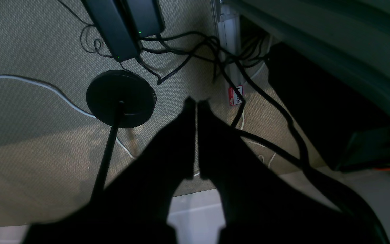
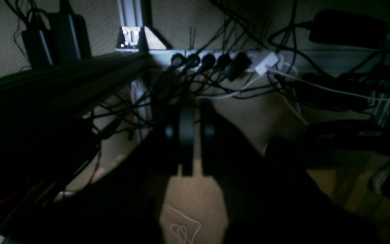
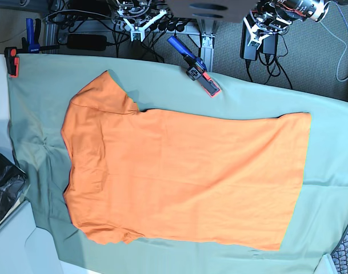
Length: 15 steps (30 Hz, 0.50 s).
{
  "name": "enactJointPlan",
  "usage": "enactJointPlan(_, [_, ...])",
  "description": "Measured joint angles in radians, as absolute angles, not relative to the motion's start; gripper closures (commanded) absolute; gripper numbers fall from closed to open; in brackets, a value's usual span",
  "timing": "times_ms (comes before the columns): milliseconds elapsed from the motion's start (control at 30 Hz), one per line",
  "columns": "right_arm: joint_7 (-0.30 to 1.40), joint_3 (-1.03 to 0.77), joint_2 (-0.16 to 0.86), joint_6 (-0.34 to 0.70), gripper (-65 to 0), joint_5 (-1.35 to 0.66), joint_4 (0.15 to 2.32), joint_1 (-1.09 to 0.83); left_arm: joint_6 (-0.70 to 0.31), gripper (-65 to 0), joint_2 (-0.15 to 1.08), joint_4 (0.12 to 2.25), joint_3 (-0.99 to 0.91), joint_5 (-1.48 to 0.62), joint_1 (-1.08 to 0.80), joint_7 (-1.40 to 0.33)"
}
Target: Fold the T-shirt properly
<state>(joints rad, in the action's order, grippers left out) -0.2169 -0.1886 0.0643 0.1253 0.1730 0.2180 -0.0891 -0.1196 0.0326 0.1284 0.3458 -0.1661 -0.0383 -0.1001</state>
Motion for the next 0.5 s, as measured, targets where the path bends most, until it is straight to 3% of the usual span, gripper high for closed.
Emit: enactJointPlan(500, [-0.228, -0.189, 0.065, 0.119, -2.5, 0.173, 0.247, -0.091, -0.119, -1.1, 0.033, 0.132, 0.346, -0.161, -0.038, -0.081])
